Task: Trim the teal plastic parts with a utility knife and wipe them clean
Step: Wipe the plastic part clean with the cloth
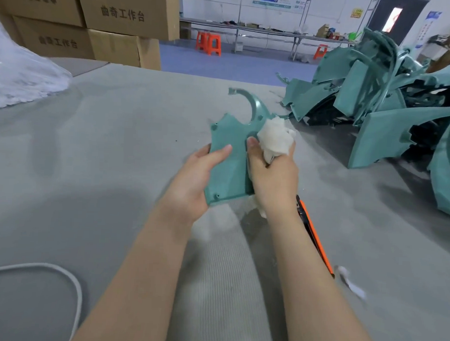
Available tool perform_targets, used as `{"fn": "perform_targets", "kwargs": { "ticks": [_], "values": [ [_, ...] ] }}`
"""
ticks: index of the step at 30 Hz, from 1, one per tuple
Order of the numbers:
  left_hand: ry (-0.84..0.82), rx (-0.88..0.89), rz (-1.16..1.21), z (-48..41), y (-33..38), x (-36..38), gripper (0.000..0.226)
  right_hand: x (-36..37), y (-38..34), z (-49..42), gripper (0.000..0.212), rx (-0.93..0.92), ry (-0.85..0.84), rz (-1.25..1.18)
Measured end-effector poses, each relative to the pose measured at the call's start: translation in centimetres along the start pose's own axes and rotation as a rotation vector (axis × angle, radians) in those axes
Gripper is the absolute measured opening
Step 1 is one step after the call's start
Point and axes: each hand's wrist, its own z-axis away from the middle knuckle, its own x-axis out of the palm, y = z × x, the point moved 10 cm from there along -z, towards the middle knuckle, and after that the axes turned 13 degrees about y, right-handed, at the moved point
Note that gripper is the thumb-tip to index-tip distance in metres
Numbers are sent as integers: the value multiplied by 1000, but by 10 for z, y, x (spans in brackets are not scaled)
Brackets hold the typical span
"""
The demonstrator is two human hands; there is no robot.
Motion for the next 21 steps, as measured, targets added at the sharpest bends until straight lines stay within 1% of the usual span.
{"fn": "perform_targets", "kwargs": {
  "ticks": [1, 4, 5, 7, 9, 10, 12, 14, 15, 17, 18, 19, 21],
  "values": [
    [17, -58, 19, -4, -4, -7, 20, 1, 2, -1, 53, 14, 6, 13],
    [25, -187, 85, -9, -10, -14, 33, -3, 15, -8, 34, 81, 59, 46],
    [9, -189, 102, -10, -7, -11, 36, -5, 20, -10, 29, 110, 82, 50],
    [12, -133, 183, -17, 6, -4, 40, -7, 28, -18, 20, 191, 140, 19],
    [31, -78, 380, -25, 20, 1, 43, -4, 34, -27, 11, 295, 203, -62],
    [30, -53, 482, -28, 25, 4, 48, -1, 34, -31, 10, 340, 235, -121],
    [21, -26, 601, -33, 24, 7, 54, 10, 31, -26, 21, 386, 241, -198],
    [35, -19, 585, -40, 10, 4, 51, 26, 39, -13, 31, 417, 182, -243],
    [69, -27, 529, -44, -1, -1, 48, 34, 46, -5, 31, 445, 139, -264],
    [164, -93, 420, -47, -26, -11, 38, 44, 60, 3, 18, 480, 76, -276],
    [200, -127, 382, -48, -37, -13, 32, 43, 63, 2, 14, 460, 81, -237],
    [226, -143, 353, -48, -45, -15, 28, 39, 62, -2, 18, 408, 96, -163],
    [227, -144, 335, -50, -49, -15, 24, 29, 56, -7, 31, 320, 141, -55]
  ]
}}
